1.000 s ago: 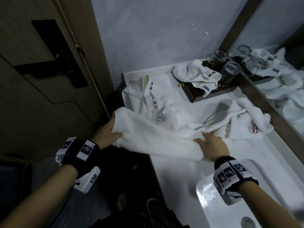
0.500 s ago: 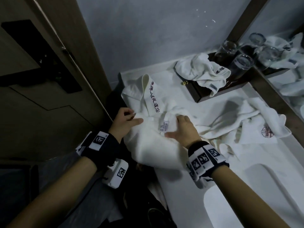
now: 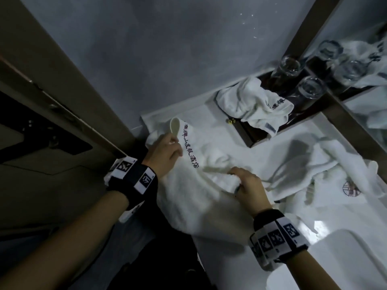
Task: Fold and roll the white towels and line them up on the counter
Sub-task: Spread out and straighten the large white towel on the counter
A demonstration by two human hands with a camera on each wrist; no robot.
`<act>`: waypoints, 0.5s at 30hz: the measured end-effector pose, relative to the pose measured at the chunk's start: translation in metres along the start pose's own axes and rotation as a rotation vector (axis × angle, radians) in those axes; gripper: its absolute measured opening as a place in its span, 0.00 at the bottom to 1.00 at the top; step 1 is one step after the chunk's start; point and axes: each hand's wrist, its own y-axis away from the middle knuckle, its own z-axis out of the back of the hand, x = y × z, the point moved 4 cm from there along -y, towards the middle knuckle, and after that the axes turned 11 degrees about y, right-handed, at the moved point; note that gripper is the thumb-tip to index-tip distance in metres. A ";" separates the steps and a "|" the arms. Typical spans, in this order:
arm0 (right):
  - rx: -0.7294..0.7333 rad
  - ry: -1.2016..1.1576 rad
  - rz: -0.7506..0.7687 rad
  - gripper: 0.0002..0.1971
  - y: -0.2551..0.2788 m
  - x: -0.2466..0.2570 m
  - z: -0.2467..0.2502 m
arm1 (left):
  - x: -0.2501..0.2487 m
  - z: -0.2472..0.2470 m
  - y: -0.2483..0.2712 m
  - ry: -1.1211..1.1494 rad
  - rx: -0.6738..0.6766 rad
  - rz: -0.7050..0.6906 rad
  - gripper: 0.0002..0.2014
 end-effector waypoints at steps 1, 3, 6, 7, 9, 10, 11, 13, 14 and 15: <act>0.002 0.009 0.001 0.21 -0.002 -0.001 0.001 | -0.005 -0.003 -0.006 0.025 -0.002 -0.082 0.12; 0.003 0.006 -0.002 0.21 -0.003 -0.002 0.003 | -0.009 -0.012 -0.020 -0.019 0.074 -0.207 0.24; -0.048 -0.117 -0.041 0.20 -0.005 -0.002 0.009 | -0.004 -0.035 -0.035 -0.465 0.452 -0.278 0.37; -0.062 -0.180 -0.064 0.19 -0.006 -0.002 0.012 | -0.002 -0.039 -0.038 -0.563 0.544 -0.296 0.38; -0.042 -0.247 -0.105 0.18 -0.007 -0.002 0.012 | -0.005 -0.043 -0.043 -0.604 0.589 -0.337 0.37; -0.021 -0.235 -0.122 0.17 -0.007 0.000 0.010 | -0.008 -0.042 -0.044 -0.572 0.570 -0.347 0.34; -0.010 -0.203 -0.139 0.16 -0.006 0.002 0.007 | -0.013 -0.039 -0.045 -0.501 0.537 -0.350 0.29; -0.021 -0.114 -0.175 0.23 -0.006 0.007 0.004 | -0.023 -0.029 -0.047 -0.268 0.436 -0.346 0.16; -0.050 -0.062 -0.187 0.26 -0.007 0.011 0.004 | -0.028 -0.023 -0.050 -0.143 0.398 -0.314 0.10; -0.105 0.000 -0.191 0.26 -0.009 0.015 0.005 | -0.034 -0.018 -0.053 -0.035 0.371 -0.262 0.06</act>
